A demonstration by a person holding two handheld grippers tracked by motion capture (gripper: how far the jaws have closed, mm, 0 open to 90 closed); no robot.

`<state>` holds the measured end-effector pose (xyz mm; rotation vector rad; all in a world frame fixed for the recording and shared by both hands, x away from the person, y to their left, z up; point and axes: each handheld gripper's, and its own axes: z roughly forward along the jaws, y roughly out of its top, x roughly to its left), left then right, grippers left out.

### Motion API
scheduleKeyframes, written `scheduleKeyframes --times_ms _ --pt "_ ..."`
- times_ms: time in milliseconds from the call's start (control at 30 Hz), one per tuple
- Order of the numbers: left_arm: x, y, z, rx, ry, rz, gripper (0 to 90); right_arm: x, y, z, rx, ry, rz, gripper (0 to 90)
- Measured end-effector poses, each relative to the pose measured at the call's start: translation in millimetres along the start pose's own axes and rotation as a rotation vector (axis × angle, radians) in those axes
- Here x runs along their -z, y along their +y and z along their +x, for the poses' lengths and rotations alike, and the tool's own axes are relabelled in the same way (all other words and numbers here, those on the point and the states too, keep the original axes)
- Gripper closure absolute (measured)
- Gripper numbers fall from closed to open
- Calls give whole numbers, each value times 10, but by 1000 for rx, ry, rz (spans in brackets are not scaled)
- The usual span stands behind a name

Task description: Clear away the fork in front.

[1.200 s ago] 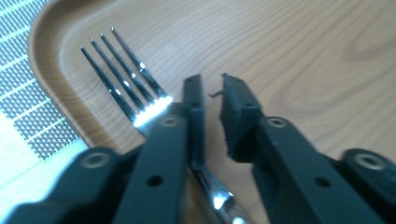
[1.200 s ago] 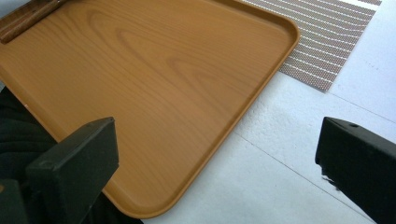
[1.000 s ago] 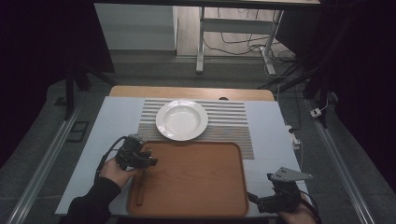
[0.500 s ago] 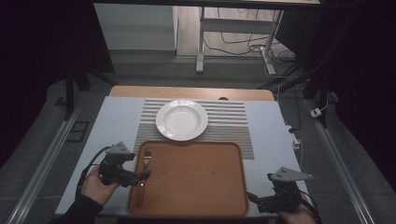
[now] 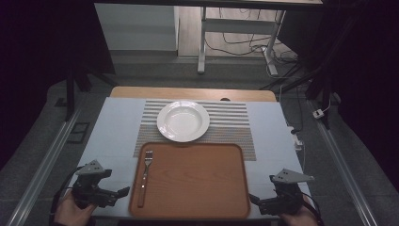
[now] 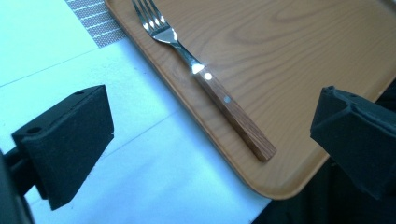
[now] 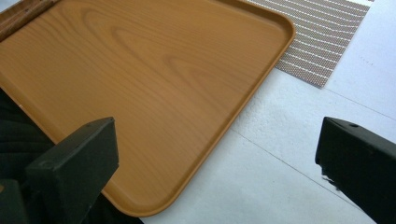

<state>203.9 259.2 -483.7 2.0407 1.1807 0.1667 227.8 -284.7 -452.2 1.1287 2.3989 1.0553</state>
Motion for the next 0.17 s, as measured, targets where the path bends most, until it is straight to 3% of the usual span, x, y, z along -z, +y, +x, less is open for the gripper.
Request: scheduleKeyframes --times_ms 167 --pt "-12 13 45 38 -21 7 0 -4 -2 2 6 -6 8 0"
